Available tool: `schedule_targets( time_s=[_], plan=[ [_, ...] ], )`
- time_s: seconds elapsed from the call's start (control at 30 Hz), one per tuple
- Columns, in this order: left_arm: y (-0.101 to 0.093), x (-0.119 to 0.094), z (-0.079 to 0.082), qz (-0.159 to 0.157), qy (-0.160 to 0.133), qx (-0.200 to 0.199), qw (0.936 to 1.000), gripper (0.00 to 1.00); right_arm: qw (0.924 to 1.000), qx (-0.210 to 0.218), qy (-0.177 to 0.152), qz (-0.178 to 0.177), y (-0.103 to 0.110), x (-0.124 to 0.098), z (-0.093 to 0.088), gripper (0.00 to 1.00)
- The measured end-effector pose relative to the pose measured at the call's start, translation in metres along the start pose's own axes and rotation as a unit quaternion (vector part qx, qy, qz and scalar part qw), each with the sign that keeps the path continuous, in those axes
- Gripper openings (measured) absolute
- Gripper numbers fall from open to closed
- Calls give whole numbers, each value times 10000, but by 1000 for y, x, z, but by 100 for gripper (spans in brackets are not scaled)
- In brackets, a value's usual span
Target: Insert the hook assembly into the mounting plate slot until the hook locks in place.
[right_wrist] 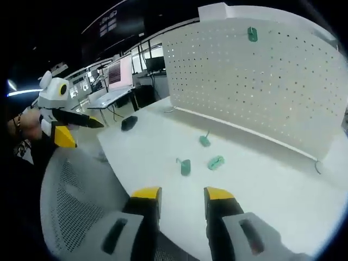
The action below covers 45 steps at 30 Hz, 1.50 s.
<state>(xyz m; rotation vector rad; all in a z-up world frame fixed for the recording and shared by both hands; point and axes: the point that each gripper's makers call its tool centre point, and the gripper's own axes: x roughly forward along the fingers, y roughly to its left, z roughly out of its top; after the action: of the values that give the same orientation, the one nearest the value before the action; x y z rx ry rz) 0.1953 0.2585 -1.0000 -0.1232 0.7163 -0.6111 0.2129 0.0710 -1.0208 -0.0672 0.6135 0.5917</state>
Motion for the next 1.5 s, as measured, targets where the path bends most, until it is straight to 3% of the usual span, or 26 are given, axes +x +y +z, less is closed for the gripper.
schedule_targets(
  time_s=[0.43,0.63,0.97,1.5],
  plan=[
    [-3,6,-13,-16,87,-227,9997,100,9968,138,400,685,15,22,-3,28],
    [-3,11,-11,-3,57,-276,9996,100,9951,17,501,850,10,40,7,28],
    [-5,16,-1,-18,-3,-287,9996,100,9938,-50,574,949,-9,86,27,28],
    [-3,19,-4,37,69,-380,9992,100,9935,-12,809,800,-42,153,36,27]
  ],
)
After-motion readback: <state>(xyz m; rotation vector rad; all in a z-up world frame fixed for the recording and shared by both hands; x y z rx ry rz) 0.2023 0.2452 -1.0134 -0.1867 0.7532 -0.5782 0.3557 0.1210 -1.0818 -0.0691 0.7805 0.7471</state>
